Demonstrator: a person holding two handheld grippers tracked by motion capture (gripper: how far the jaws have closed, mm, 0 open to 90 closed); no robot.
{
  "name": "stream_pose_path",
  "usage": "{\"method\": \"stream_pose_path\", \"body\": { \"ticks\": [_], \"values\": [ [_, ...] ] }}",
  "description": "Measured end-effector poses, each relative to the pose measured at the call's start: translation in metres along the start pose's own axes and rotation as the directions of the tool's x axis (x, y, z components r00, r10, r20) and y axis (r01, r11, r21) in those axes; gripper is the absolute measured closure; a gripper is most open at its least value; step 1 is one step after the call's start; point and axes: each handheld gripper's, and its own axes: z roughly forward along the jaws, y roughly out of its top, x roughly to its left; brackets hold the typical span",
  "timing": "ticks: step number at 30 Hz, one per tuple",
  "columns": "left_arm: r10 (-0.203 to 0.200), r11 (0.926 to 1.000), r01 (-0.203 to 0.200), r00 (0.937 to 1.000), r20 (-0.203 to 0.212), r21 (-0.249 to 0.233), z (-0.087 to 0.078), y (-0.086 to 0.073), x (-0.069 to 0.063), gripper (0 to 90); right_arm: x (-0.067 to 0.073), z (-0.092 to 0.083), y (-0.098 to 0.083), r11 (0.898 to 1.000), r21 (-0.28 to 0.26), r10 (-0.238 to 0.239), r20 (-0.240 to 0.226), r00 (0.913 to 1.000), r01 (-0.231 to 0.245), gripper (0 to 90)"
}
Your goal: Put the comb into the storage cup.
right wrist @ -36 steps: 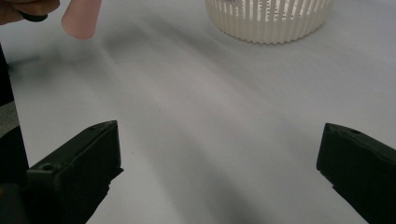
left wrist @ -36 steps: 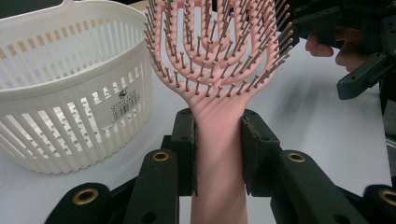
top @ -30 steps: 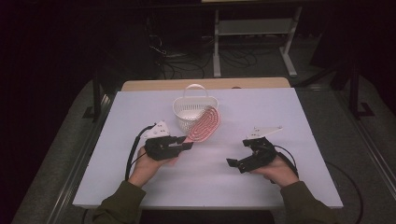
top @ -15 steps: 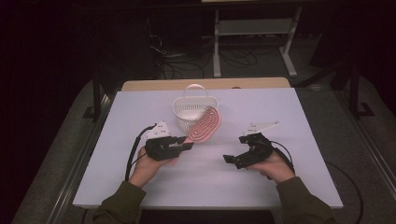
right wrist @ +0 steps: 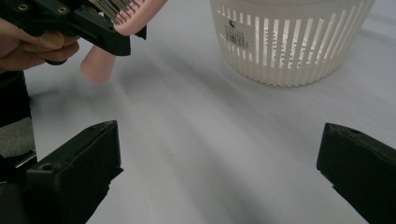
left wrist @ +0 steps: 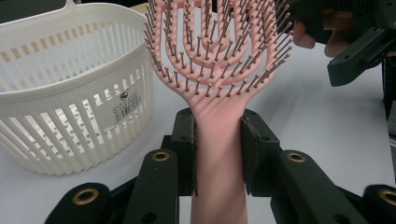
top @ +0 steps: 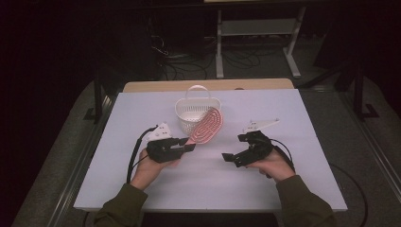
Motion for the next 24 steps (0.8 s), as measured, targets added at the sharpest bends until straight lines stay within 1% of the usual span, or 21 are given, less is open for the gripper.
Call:
{"method": "stream_pose_path", "body": {
  "ticks": [15, 24],
  "values": [
    [0.007, 1.0000, -0.007, 1.0000, -0.002, -0.002, 0.000, 0.000, -0.001, 70.1, 0.003, 0.006, 0.010, 1.000, -0.007, -0.001, -0.030, 0.9996, 0.000, 0.0],
    [0.016, 0.9999, -0.016, 0.9998, -0.011, 0.000, 0.001, 0.000, -0.002, 70.1, 0.004, 0.008, 0.018, 0.999, -0.034, -0.001, -0.048, 0.9988, 0.000, 0.0]
  ]
}}
